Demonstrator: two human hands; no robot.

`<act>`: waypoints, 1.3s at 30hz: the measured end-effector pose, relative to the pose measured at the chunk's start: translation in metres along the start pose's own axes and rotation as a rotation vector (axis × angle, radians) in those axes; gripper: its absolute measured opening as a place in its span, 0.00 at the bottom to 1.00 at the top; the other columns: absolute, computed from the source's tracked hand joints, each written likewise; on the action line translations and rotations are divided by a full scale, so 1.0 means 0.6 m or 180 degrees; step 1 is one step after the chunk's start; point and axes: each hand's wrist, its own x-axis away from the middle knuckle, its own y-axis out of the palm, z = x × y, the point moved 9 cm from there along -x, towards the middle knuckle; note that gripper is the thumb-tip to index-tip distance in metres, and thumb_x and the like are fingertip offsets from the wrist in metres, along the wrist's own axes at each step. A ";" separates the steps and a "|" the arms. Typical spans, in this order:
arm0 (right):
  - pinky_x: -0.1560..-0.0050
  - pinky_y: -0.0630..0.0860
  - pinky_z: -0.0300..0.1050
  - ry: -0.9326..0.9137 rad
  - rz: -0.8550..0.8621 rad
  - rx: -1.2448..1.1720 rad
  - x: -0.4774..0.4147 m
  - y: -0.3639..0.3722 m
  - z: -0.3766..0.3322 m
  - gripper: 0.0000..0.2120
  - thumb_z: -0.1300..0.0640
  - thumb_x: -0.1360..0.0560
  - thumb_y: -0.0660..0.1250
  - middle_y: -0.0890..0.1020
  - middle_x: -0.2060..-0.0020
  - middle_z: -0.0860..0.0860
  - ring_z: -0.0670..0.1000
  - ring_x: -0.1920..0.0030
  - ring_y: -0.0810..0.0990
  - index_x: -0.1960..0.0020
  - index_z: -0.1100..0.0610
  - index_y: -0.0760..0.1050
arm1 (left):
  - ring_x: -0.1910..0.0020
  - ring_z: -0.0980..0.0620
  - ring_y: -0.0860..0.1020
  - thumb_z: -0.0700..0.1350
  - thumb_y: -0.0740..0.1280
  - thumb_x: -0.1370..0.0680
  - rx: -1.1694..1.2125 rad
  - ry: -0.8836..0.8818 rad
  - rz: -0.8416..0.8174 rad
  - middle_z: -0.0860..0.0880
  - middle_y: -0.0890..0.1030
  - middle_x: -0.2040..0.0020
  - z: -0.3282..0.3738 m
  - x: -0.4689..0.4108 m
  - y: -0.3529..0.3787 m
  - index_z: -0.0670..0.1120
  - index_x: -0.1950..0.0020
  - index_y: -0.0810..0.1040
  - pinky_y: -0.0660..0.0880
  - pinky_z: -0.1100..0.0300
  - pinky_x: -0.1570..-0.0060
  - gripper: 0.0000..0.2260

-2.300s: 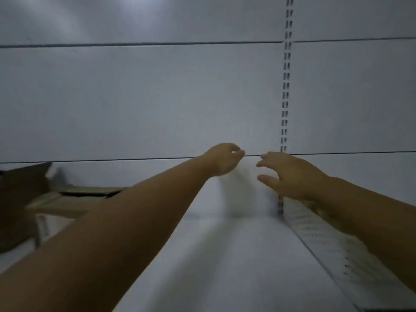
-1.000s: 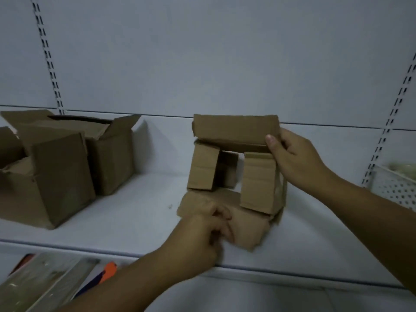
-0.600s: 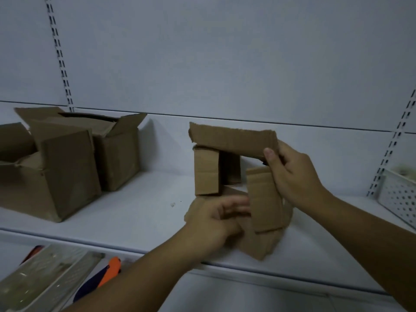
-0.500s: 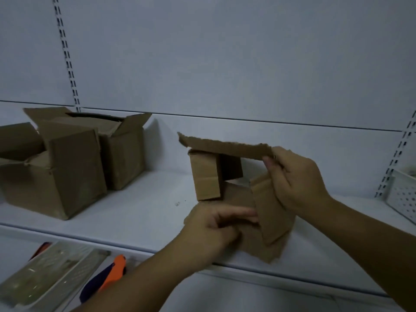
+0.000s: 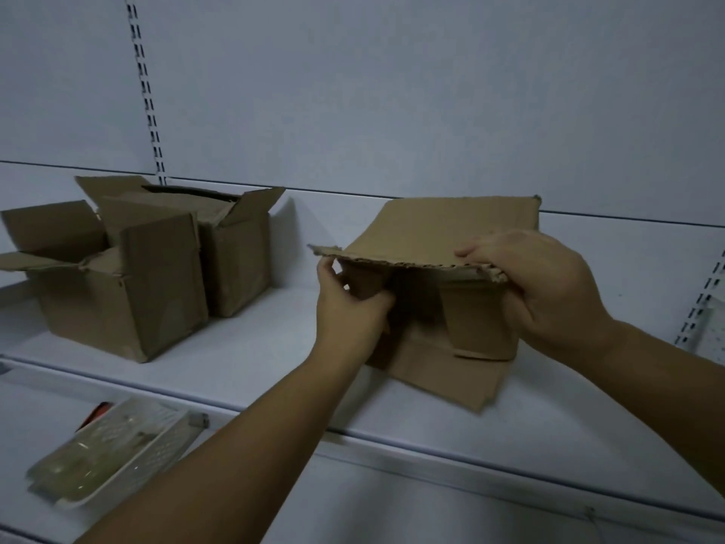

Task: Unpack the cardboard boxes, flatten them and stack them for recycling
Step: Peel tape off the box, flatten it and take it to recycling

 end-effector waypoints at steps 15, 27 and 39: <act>0.33 0.62 0.46 0.1541 -0.2043 -0.1108 0.094 0.145 0.068 0.19 0.51 0.29 0.70 0.73 0.36 0.47 0.48 0.35 0.67 0.38 0.50 0.74 | 0.59 0.44 0.83 0.25 0.55 0.28 0.1108 -0.1931 -0.1232 0.42 0.81 0.51 -0.098 0.019 -0.071 0.45 0.44 0.78 0.80 0.50 0.63 0.22; 0.47 0.70 0.41 0.3141 -0.2971 -0.1868 0.093 0.171 0.107 0.19 0.61 0.30 0.69 0.70 0.42 0.44 0.50 0.43 0.70 0.46 0.40 0.77 | 0.56 0.42 0.83 0.24 0.54 0.28 0.1129 -0.1668 -0.1219 0.40 0.83 0.54 -0.107 0.008 -0.083 0.44 0.47 0.80 0.80 0.50 0.62 0.23; 0.50 0.73 0.39 0.3446 -0.3247 -0.1715 0.084 0.169 0.121 0.27 0.66 0.30 0.67 0.69 0.38 0.50 0.52 0.40 0.70 0.35 0.50 0.67 | 0.50 0.41 0.82 0.23 0.52 0.29 0.1112 -0.1704 -0.1119 0.40 0.82 0.46 -0.109 0.008 -0.087 0.40 0.41 0.77 0.81 0.51 0.61 0.24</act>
